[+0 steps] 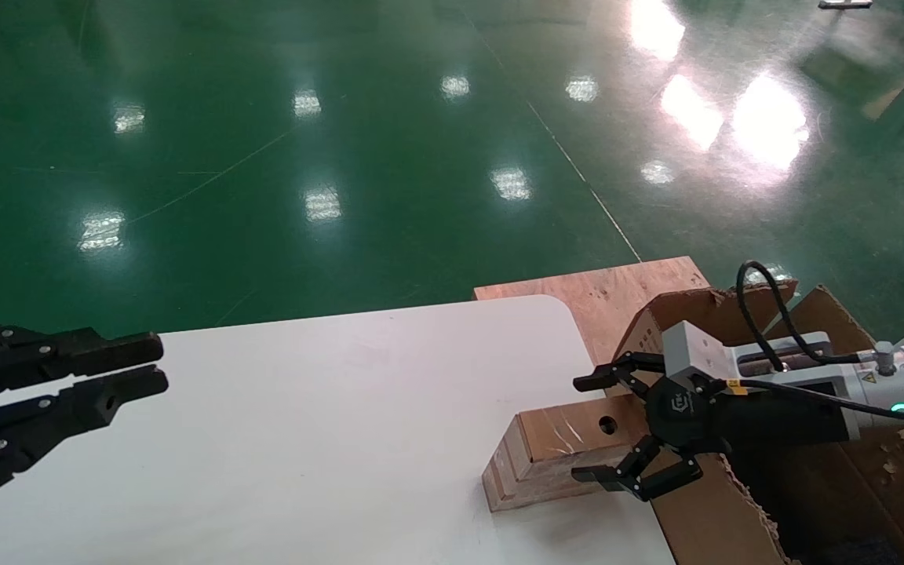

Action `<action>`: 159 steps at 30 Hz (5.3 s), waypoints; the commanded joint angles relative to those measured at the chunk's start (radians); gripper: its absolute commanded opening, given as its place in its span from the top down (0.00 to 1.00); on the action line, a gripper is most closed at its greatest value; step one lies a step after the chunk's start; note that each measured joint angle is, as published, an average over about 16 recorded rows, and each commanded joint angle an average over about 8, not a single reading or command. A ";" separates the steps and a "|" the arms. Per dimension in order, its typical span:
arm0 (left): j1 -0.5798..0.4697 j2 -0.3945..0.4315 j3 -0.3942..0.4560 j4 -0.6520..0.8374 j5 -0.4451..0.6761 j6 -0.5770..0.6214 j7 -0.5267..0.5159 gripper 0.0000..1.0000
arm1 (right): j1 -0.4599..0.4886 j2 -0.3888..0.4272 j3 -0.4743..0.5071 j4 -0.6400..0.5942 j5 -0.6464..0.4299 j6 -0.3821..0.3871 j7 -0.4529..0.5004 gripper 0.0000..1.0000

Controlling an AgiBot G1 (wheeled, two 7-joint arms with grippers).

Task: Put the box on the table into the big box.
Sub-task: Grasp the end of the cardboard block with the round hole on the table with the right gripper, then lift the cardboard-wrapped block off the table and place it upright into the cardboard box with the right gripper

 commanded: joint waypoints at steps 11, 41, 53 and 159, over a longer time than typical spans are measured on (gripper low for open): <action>0.000 0.000 0.000 0.000 0.000 0.000 0.000 0.00 | -0.003 -0.001 0.007 0.002 -0.002 0.000 0.001 0.65; 0.000 0.000 0.000 0.000 0.000 0.000 0.000 0.00 | -0.005 -0.002 0.010 0.004 -0.003 0.000 0.001 1.00; 0.000 0.000 0.000 0.000 0.000 0.000 0.000 0.00 | -0.048 0.024 0.007 0.058 0.115 0.009 0.106 1.00; 0.000 0.000 0.000 0.000 0.000 0.000 0.000 0.00 | 1.547 0.875 -1.824 -0.158 0.662 0.428 -0.010 1.00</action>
